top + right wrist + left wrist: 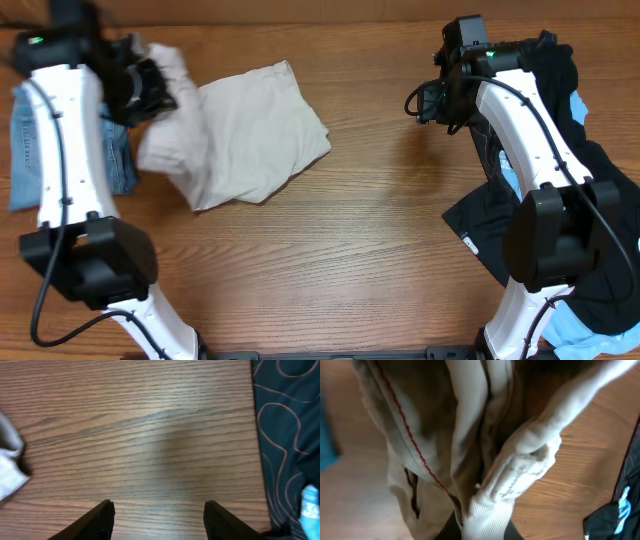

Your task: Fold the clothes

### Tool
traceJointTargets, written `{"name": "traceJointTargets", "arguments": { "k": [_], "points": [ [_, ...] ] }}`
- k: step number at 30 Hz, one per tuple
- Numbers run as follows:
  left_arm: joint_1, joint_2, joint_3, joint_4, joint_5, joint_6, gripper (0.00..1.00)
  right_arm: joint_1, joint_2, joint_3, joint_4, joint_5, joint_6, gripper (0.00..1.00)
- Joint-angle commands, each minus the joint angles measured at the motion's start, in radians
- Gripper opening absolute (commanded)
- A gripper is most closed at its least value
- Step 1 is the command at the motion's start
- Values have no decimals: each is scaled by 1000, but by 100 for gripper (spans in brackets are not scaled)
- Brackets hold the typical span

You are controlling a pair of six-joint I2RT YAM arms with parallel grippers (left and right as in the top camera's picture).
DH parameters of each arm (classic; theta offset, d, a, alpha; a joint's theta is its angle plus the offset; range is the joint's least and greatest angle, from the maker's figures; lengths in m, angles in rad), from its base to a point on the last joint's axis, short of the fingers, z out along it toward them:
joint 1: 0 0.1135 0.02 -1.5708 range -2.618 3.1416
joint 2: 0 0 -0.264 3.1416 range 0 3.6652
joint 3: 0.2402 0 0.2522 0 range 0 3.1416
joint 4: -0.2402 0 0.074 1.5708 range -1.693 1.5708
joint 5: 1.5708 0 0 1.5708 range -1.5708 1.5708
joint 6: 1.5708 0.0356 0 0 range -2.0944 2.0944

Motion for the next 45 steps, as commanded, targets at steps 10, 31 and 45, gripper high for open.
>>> {"name": "traceJointTargets", "arguments": {
  "k": [10, 31, 45],
  "points": [
    [-153, 2, 19, 117, -124, -140, 8, 72, -6, -2, 51, -35, -4, 59],
    [-168, 2, 19, 127, -203, -163, 9, 207, 261, -2, 534, -290, -262, 54],
    [-118, 1, 19, 199, -219, -203, 11, 300, 336, -3, 304, -291, -257, 50]
  ]
}}
